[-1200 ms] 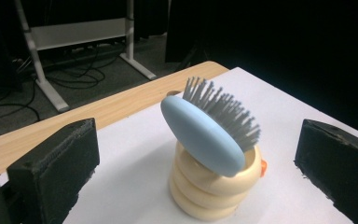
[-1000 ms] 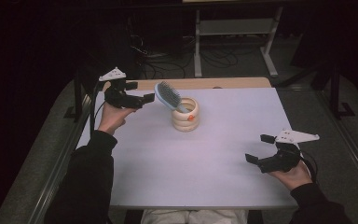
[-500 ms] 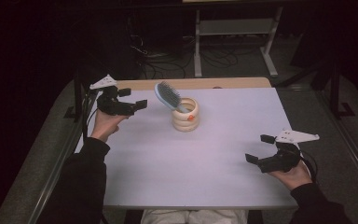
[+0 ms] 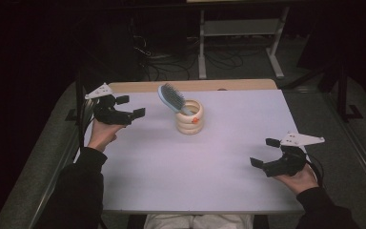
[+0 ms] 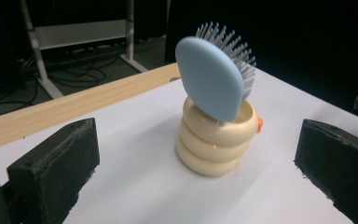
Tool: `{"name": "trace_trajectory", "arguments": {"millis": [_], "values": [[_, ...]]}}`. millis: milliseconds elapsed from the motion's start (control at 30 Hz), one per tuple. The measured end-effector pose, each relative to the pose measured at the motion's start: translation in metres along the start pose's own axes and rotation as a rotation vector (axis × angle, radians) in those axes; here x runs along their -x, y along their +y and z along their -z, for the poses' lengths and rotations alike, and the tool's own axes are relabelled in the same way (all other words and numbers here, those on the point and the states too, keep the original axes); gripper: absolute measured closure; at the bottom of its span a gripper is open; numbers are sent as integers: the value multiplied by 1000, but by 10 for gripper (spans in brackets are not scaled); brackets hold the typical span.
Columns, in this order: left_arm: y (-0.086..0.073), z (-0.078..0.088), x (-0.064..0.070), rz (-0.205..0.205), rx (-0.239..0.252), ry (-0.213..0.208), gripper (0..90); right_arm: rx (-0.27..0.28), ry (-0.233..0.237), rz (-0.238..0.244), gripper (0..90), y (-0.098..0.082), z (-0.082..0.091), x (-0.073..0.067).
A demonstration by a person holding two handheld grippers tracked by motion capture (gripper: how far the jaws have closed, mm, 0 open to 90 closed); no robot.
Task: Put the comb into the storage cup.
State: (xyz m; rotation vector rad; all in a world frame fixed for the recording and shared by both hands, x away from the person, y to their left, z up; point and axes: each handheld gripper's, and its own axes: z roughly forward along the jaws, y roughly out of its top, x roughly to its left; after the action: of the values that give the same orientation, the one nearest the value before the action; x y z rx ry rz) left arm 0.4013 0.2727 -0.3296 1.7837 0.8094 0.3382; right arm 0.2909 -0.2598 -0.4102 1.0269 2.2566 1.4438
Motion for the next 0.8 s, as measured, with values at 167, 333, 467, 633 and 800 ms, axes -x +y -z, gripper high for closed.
{"name": "trace_trajectory", "arguments": {"millis": [167, 333, 467, 633, 800], "values": [[-6, 5, 0, 8, 5, -5, 0, -6, 0, 1, 0, 0, -1, 0], [-13, 9, -2, 10, 0, 6, 0, -14, -1, 5, 0, 0, -2, 0], [-20, 14, -3, 12, 2, 12, 0, -16, -1, 6, 0, -1, -3, 0], [-28, 19, -5, 17, 0, 17, 0, -21, 1, 6, 0, -1, -3, 0], [-36, 26, -4, 17, 5, 19, 0, -22, 1, 7, 0, -1, -3, 0]]}}
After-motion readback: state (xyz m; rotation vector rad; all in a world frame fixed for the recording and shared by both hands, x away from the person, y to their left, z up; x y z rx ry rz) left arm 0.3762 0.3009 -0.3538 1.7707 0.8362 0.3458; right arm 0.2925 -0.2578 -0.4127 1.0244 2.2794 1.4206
